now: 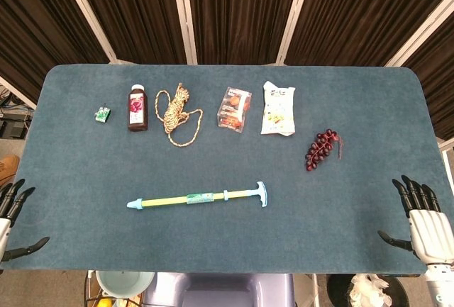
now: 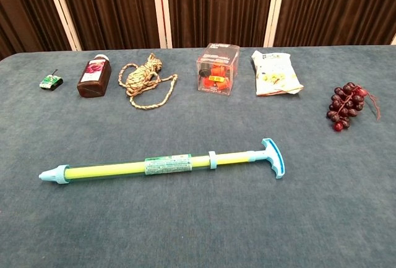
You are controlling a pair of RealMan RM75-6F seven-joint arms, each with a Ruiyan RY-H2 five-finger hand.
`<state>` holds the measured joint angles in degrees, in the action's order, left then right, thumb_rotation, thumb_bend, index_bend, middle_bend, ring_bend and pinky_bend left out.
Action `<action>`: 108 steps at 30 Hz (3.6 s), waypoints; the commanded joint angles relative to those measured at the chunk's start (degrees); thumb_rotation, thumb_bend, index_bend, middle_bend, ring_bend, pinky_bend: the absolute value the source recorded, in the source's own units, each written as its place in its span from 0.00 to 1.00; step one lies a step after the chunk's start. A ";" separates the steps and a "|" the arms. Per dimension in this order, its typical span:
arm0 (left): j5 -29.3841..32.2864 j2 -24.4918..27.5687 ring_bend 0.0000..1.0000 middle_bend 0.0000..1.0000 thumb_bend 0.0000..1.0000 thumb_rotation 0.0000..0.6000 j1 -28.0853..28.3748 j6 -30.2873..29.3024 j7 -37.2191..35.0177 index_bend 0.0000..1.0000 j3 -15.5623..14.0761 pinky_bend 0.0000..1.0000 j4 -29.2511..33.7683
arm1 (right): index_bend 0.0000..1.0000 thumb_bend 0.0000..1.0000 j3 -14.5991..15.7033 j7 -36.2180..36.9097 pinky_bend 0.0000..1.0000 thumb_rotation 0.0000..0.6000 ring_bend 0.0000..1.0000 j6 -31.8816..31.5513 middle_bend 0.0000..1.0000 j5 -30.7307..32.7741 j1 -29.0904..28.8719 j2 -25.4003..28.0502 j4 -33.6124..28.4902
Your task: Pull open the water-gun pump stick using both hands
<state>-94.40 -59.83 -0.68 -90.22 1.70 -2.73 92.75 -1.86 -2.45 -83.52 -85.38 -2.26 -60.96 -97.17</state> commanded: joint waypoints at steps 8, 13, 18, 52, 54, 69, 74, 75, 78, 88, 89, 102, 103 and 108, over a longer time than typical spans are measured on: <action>2.74 -1.52 0.00 0.00 0.12 1.00 4.71 7.01 7.47 0.34 2.42 0.02 4.70 | 0.07 0.09 0.13 -0.12 0.00 1.00 0.00 -0.06 0.00 -0.17 0.07 0.05 -0.15; 5.61 -4.46 0.00 0.00 0.13 1.00 7.85 11.87 14.64 0.34 4.10 0.02 7.64 | 0.08 0.09 0.09 -0.07 0.00 1.00 0.00 0.08 0.00 0.01 0.03 0.05 -0.14; 9.06 -8.17 0.00 0.00 0.15 1.00 10.82 16.02 22.22 0.35 5.68 0.02 9.94 | 0.08 0.09 0.05 -0.06 0.00 1.00 0.00 0.21 0.00 0.14 -0.03 0.05 -0.18; 26.91 -31.44 0.00 0.02 0.26 1.00 21.67 23.26 46.02 0.44 9.50 0.02 1.01 | 0.09 0.09 -0.35 0.01 0.00 1.00 0.00 1.67 0.00 1.57 -0.68 -0.25 -0.34; 27.27 -32.01 0.00 0.02 0.26 1.00 22.03 23.35 46.34 0.44 9.54 0.02 0.61 | 0.09 0.09 -0.38 -0.04 0.00 1.00 0.00 1.72 0.00 1.59 -0.73 -0.30 -0.30; 29.28 -36.24 0.00 0.03 0.26 1.00 23.79 23.03 48.24 0.46 8.15 0.02 -2.52 | 0.09 0.09 -0.49 -0.12 0.00 1.00 0.00 2.12 0.00 2.09 -0.92 -0.52 -0.18; 29.39 -36.67 0.00 0.04 0.35 1.00 24.13 22.64 48.13 0.54 7.95 0.02 -3.02 | 0.09 0.09 -0.52 -0.10 0.00 1.00 0.00 2.12 0.00 2.15 -0.94 -0.51 -0.23; 29.32 -36.68 0.00 0.04 0.36 1.00 24.18 22.48 48.01 0.55 7.85 0.02 -3.06 | 0.08 0.09 -0.51 -0.10 0.00 1.00 0.00 2.14 0.00 2.16 -0.95 -0.51 -0.22; 28.74 -36.42 0.00 0.05 0.38 1.00 24.35 21.99 47.53 0.57 7.50 0.02 -2.85 | 0.09 0.09 -0.51 -0.14 0.00 1.00 0.00 2.15 0.00 2.21 -0.96 -0.52 -0.27; 19.16 -31.13 0.00 0.05 0.39 1.00 25.84 22.39 44.10 0.60 2.93 0.02 0.22 | 0.09 0.09 -0.52 -0.45 0.00 1.00 0.00 2.33 0.00 2.61 -0.98 -0.57 -0.49; 18.34 -30.50 0.00 0.06 0.39 1.00 26.03 22.61 43.61 0.60 2.56 0.02 0.84 | 0.09 0.09 -0.53 -0.50 0.00 1.00 0.00 2.35 0.00 2.66 -0.98 -0.58 -0.51; 11.48 -25.52 0.00 0.07 0.39 1.00 28.38 23.80 40.95 0.61 1.54 0.02 9.44 | 0.14 0.09 -0.55 -0.99 0.00 1.00 0.00 2.74 0.00 3.18 -1.12 -0.73 -1.08; 11.17 -25.43 0.00 0.07 0.39 1.00 28.48 23.77 40.82 0.61 1.60 0.02 9.81 | 0.15 0.09 -0.56 -0.98 0.00 1.00 0.00 2.85 0.00 3.25 -1.16 -0.76 -1.27; 9.87 -25.11 0.00 0.07 0.39 1.00 29.03 23.82 40.13 0.61 1.94 0.02 11.07 | 0.23 0.14 -0.52 -1.24 0.00 1.00 0.00 3.42 0.00 2.44 -1.81 -1.12 -2.69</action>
<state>-84.45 -84.98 28.28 -66.42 41.88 -0.85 103.74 -2.39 -3.61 -80.24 -82.70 -3.89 -61.97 -99.61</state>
